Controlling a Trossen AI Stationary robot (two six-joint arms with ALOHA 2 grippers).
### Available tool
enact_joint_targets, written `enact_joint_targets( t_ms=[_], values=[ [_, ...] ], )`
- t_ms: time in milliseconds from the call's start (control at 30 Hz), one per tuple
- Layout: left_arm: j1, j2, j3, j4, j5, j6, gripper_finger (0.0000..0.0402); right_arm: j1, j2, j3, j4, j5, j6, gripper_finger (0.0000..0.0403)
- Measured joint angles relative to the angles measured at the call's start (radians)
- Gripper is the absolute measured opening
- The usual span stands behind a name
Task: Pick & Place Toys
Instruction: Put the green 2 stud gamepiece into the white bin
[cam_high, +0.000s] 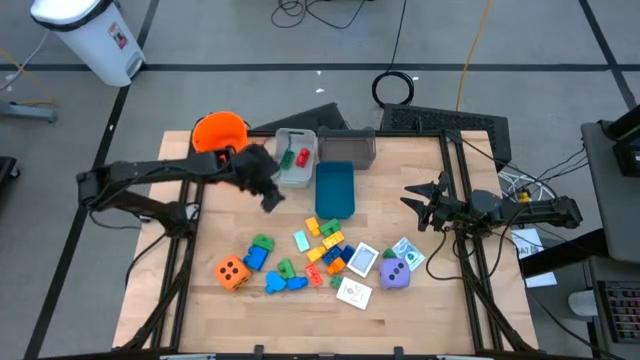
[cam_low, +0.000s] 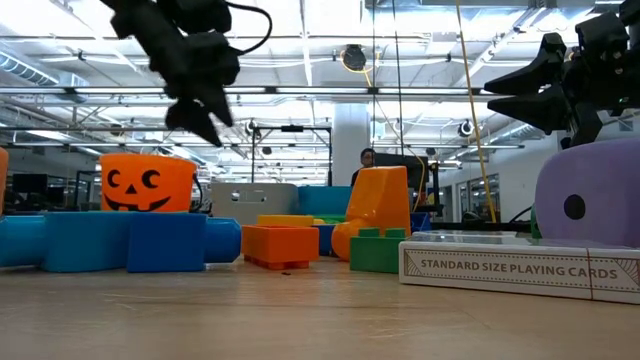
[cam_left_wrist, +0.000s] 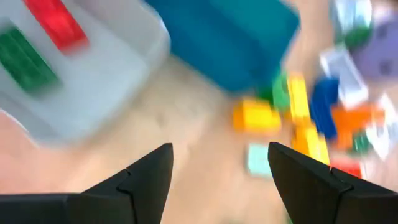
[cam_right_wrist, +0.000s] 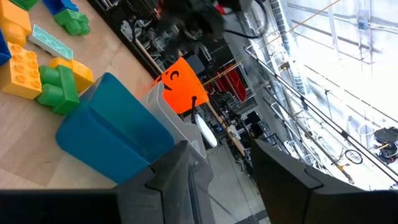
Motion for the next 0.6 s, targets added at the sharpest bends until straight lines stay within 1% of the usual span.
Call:
enact_joint_targets(
  t_ms=[133, 200, 333, 467, 600],
  values=[
    [-0.124, 0.0, 0.0, -0.12, -0.004, -0.015, 0.0271, 0.0, 0.0, 0.0, 0.0, 0.0, 0.0, 0.0169],
    [-0.187, 0.0, -0.011, -0.149, -0.026, -0.005, 0.0271, 0.0, 0.0, 0.0, 0.0, 0.0, 0.0, 0.0169],
    [-0.295, 0.001, -0.043, -0.149, -0.093, -0.036, 0.0271, 0.0, 0.0, 0.0, 0.0, 0.0, 0.0, 0.0169],
    [-0.369, 0.001, -0.07, -0.133, -0.186, -0.065, 0.0271, 0.0, 0.0, 0.0, 0.0, 0.0, 0.0, 0.0169],
    [-0.43, 0.001, -0.108, -0.107, -0.202, -0.045, 0.0271, 0.0, 0.0, 0.0, 0.0, 0.0, 0.0, 0.0169]
  ],
)
